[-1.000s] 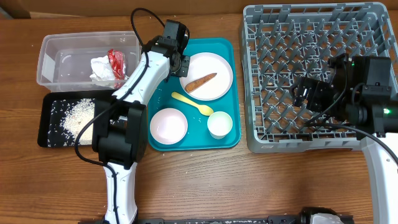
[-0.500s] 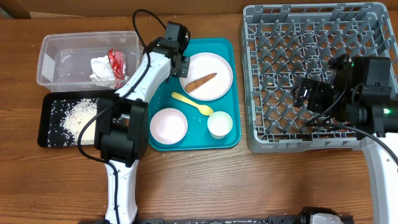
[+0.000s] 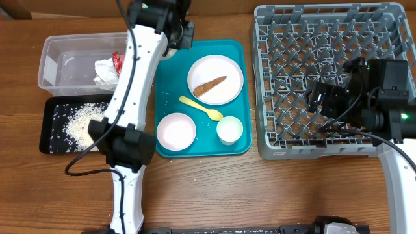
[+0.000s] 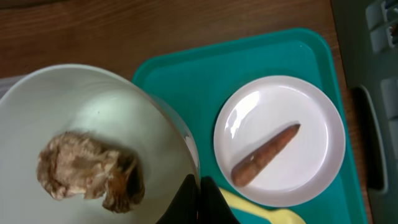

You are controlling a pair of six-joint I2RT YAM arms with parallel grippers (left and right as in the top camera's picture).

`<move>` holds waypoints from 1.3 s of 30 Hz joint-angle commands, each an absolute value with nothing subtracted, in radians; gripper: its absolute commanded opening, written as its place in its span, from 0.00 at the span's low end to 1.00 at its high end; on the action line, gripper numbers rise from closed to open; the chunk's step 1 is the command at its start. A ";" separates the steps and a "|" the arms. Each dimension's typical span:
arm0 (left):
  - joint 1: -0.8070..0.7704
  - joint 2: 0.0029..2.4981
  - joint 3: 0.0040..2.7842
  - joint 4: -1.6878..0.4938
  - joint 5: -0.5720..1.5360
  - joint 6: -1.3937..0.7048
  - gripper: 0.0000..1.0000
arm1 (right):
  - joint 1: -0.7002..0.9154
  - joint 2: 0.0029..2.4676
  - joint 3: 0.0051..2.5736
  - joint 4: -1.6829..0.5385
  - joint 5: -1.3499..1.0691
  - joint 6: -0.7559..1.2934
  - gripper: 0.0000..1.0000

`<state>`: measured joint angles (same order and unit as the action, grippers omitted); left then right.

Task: Sort waste into correct bins and load items into the dishwasher
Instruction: 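Tip the food scraps onto the black tray with the left gripper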

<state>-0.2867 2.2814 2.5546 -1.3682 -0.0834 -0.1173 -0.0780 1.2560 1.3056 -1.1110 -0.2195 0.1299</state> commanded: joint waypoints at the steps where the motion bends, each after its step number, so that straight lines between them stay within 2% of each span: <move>1: -0.289 2.270 2.734 -1.503 -0.070 -0.143 0.04 | -0.080 1.254 1.330 -1.106 -0.211 0.126 1.00; 4: -0.276 2.270 2.862 -1.690 -0.073 -0.162 0.04 | -0.080 1.254 1.330 -1.110 -0.211 0.126 1.00; 7: -0.228 2.208 2.849 -1.690 0.060 -0.179 0.04 | -0.080 1.253 1.330 -1.114 -0.211 0.126 1.00; 9: -0.141 2.105 2.806 -1.690 0.162 -0.199 0.04 | -0.080 1.253 1.330 -1.140 -0.210 0.126 1.00; 16: 0.031 1.770 2.338 -1.690 0.044 -0.186 0.04 | -0.080 1.254 1.330 -1.119 -0.211 0.126 1.00; 22: 0.169 1.623 1.963 -1.621 0.102 -0.109 0.04 | -0.080 1.254 1.330 -1.117 -0.211 0.127 1.00; 25: 0.269 1.578 1.765 -1.500 0.263 -0.032 0.04 | -0.080 1.253 1.330 -1.118 -0.212 0.127 1.00; 30: 0.461 1.598 1.502 -1.276 0.702 0.151 0.04 | -0.080 1.253 1.330 -1.121 -0.212 0.127 1.00; 35: 0.587 1.685 1.360 -1.129 1.021 0.219 0.04 | -0.080 1.254 1.330 -1.128 -0.212 0.130 1.00; 39: 0.662 1.820 1.325 -1.101 1.255 0.285 0.04 | -0.080 1.253 1.330 -1.134 -0.212 0.130 1.00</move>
<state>0.6216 1.7363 1.3476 -1.1046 0.9470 0.1864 -0.0780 1.2560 1.3056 -1.1343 -0.2176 0.1307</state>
